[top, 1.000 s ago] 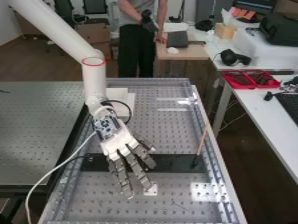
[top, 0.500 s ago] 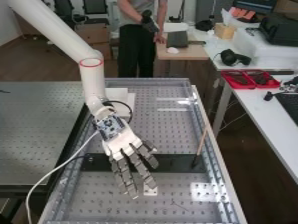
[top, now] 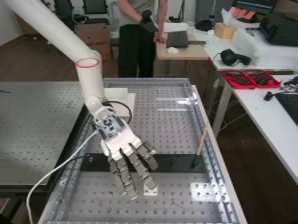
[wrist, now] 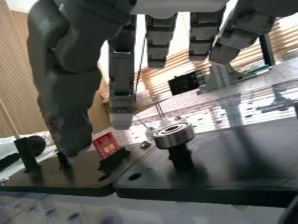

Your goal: Grab the pcb board and place it in the clear container

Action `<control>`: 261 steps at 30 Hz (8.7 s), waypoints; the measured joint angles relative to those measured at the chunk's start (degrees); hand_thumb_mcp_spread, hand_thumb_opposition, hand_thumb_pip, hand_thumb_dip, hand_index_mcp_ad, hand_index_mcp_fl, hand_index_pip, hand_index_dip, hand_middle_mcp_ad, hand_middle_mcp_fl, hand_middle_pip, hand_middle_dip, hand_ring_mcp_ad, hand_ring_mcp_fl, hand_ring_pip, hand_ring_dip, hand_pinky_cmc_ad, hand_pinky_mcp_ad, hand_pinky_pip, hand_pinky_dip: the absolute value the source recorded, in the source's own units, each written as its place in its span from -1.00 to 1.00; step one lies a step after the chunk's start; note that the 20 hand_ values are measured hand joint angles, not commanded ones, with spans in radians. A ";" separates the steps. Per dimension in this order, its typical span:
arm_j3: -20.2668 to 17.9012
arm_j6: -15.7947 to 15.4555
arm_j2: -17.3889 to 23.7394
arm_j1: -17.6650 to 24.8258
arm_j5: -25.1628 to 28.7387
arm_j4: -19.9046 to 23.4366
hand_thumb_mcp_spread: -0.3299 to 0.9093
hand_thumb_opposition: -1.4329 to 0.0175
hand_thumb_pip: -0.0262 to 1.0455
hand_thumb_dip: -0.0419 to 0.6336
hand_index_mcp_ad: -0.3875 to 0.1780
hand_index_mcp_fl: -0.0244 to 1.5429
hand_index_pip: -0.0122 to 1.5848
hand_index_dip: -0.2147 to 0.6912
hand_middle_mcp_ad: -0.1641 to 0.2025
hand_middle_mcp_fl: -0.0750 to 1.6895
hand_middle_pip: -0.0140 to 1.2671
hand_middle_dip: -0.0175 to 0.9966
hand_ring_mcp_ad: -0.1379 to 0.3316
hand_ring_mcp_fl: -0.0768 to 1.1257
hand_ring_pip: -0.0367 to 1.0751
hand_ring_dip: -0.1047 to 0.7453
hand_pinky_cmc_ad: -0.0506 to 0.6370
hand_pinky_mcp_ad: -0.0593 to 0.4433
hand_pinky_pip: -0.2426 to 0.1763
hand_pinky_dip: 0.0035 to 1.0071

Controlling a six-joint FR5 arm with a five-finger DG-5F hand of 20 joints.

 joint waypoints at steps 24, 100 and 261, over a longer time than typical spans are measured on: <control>-0.10 -2.04 -0.75 0.75 1.67 2.10 0.47 -0.11 -0.34 -0.27 -0.14 -0.58 0.58 -0.06 -0.01 -0.87 -0.76 -0.69 0.35 -0.84 -0.77 -0.66 0.06 -0.22 -0.17 -0.63; -0.26 -4.10 0.23 -0.63 -0.60 6.10 0.52 -0.21 -0.30 -0.23 -0.12 -0.26 0.63 -0.04 -0.02 -0.76 -0.77 -0.68 0.34 -0.79 -0.77 -0.66 0.06 -0.22 -0.05 -0.62; -13.68 -5.97 30.80 4.68 -30.76 -7.80 0.17 0.00 -0.23 -0.35 -0.15 -0.36 -0.84 0.15 0.03 -0.76 -0.78 -0.66 0.36 -0.83 -0.76 -0.63 0.08 -0.22 -0.14 -0.28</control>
